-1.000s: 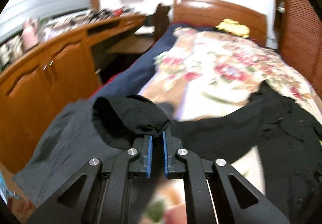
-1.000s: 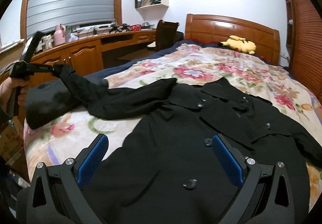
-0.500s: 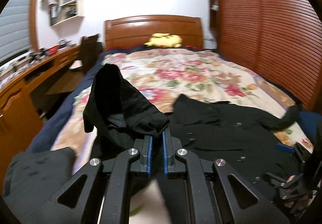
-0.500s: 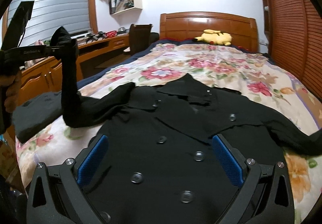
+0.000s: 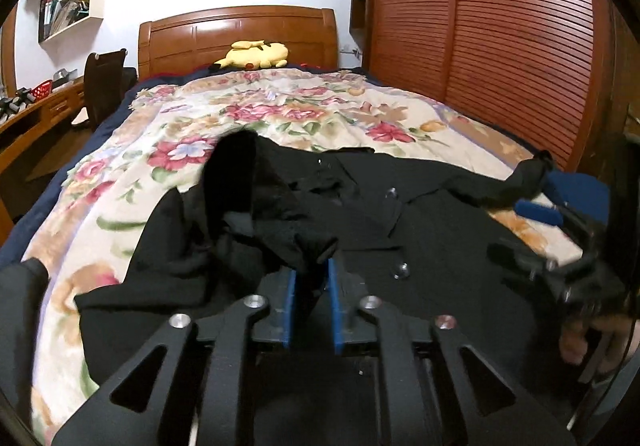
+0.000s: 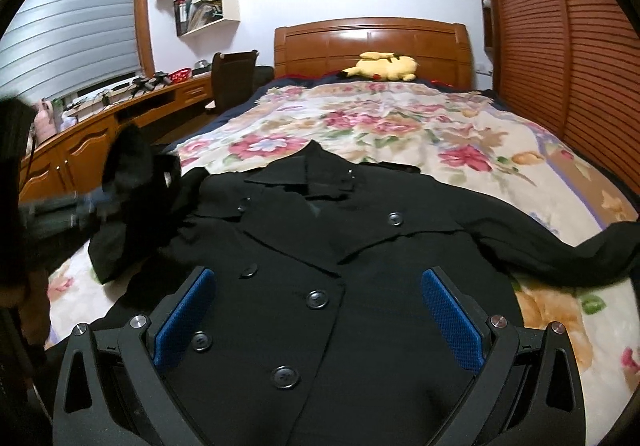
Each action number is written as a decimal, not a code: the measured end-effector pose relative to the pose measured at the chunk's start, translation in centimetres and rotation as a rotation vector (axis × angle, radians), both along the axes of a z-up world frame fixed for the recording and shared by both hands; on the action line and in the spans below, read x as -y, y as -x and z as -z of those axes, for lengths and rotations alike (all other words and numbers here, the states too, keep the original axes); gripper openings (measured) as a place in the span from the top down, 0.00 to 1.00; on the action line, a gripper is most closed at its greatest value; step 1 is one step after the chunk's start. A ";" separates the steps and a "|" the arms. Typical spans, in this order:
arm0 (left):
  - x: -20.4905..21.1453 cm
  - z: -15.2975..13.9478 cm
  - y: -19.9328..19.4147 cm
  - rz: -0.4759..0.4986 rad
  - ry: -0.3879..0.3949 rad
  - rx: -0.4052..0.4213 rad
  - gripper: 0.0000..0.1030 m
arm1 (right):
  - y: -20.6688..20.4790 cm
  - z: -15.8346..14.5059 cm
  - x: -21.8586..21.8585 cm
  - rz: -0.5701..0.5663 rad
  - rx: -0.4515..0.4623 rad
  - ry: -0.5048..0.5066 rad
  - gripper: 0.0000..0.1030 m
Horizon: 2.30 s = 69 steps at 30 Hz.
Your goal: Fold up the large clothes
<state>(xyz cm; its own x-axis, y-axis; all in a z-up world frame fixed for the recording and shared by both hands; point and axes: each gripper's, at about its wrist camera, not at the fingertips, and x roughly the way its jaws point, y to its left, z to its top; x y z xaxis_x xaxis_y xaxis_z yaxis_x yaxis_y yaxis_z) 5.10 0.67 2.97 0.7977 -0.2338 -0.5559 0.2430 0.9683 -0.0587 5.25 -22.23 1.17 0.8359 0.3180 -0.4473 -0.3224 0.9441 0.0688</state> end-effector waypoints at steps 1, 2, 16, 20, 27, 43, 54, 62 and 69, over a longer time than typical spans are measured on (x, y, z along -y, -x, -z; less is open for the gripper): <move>-0.3 0.1 0.5 -0.009 0.014 0.017 0.66 | 0.0 -0.1 -0.2 0.004 0.001 -0.001 0.01; -0.6 0.1 0.9 -0.011 0.023 0.028 0.53 | 0.2 -0.1 -0.5 0.008 0.000 0.002 0.01; -7.7 0.0 2.3 -0.096 -0.016 0.040 0.25 | -0.1 0.3 -4.3 -0.046 -0.037 0.038 0.08; -10.1 0.4 2.6 -0.140 -0.027 0.035 0.25 | -0.4 0.8 -6.5 -0.113 -0.083 0.066 0.12; -12.8 0.9 2.7 -0.167 -0.025 0.031 0.25 | -2.6 1.2 -10.9 -0.214 -0.162 0.190 0.23; -15.2 2.2 2.2 -0.169 0.020 -0.002 0.25 | -8.6 2.3 -14.2 -0.231 -0.336 0.238 0.75; -13.3 2.5 2.3 -0.107 0.028 0.002 0.25 | -2.1 -2.5 -7.8 -0.145 -0.129 0.178 0.93; -12.0 2.0 2.8 -0.079 0.055 0.012 0.25 | 5.3 -3.2 -0.5 0.020 -0.033 0.189 0.93; -10.6 1.9 3.0 -0.056 0.063 0.012 0.25 | 10.1 -1.4 2.6 0.099 -0.066 0.214 0.93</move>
<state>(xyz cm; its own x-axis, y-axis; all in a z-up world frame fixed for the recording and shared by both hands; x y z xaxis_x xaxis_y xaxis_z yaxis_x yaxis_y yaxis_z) 2.12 11.29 1.10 0.8172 -0.2225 -0.5316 0.1892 0.9749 -0.1172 -4.85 -24.82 2.57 0.8248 0.1281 -0.5508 -0.2292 0.9662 -0.1184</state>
